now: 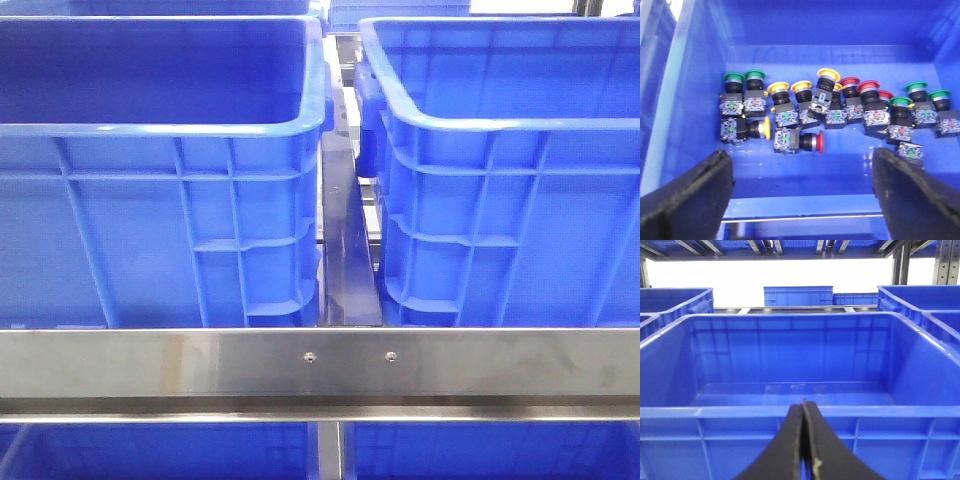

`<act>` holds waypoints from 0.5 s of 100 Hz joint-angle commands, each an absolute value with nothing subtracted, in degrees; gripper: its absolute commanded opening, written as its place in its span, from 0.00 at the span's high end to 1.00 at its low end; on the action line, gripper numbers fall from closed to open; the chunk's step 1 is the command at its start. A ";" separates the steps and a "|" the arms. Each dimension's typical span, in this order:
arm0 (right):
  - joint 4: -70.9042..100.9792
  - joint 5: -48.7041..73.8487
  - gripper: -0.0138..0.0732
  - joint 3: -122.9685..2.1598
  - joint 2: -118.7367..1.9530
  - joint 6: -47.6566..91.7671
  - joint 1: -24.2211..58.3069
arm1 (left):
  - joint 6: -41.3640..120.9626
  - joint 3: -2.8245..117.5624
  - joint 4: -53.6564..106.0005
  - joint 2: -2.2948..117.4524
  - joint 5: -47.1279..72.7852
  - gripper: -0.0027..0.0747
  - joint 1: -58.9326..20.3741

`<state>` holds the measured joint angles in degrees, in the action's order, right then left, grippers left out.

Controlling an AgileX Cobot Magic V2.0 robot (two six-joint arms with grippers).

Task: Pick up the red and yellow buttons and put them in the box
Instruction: 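Lower the left gripper into the button bin and grasp a red-capped button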

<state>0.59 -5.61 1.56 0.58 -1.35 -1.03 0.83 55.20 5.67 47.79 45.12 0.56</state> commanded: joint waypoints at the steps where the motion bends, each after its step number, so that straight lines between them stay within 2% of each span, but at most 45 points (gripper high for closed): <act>1: 0.00 -10.51 0.92 0.42 1.77 -1.15 -0.89 | 1.78 57.40 8.87 49.04 41.00 0.29 0.60; 26: 0.00 -10.51 0.92 0.42 1.77 -1.15 -0.89 | 2.98 60.49 12.08 57.80 41.00 0.29 -6.83; 50: 0.00 -10.51 0.92 0.42 1.77 -1.15 -0.89 | -1.33 68.66 9.69 72.60 41.11 0.29 -16.28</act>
